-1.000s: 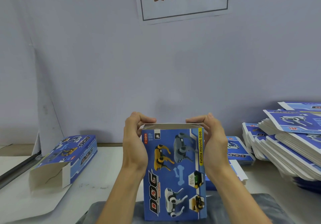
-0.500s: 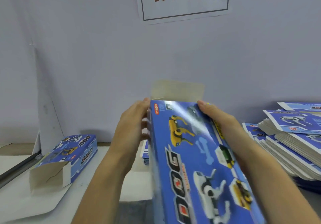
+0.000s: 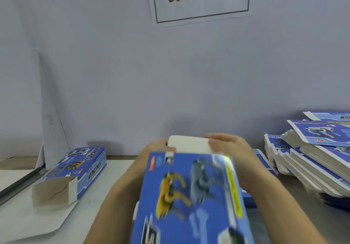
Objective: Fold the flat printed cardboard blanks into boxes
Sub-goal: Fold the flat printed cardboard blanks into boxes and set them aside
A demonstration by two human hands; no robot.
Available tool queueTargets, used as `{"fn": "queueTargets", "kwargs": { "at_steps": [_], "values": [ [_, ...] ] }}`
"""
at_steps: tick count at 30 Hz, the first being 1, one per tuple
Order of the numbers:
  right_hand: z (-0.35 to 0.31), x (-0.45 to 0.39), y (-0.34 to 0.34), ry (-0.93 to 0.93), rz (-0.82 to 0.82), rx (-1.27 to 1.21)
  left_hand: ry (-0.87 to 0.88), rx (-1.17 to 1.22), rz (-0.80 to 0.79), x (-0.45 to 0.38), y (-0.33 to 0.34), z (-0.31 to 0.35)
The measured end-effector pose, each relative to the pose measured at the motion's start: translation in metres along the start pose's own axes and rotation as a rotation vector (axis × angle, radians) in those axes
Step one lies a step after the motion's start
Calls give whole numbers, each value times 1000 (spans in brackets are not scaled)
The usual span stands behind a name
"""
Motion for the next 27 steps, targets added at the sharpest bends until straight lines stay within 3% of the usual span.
{"fn": "queueTargets", "kwargs": {
  "at_steps": [3, 9, 27],
  "values": [
    [0, -1, -3, -71, 71, 91, 27, 103, -114, 10, 14, -2],
    [5, 11, 14, 17, -19, 28, 90, 199, -12, 15, -3, 9],
    [0, 13, 6, 41, 94, -60, 175, 265, -28, 23, -2, 19]
  ]
}}
Point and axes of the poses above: each hand's wrist, its own x-axis away from the middle knuckle, its own y-axis out of the palm, z = x × y, the point moved 9 cm from there along -x, towards the middle knuckle, and after that the axes turned 15 degrees about z, right-handed, at the moved point
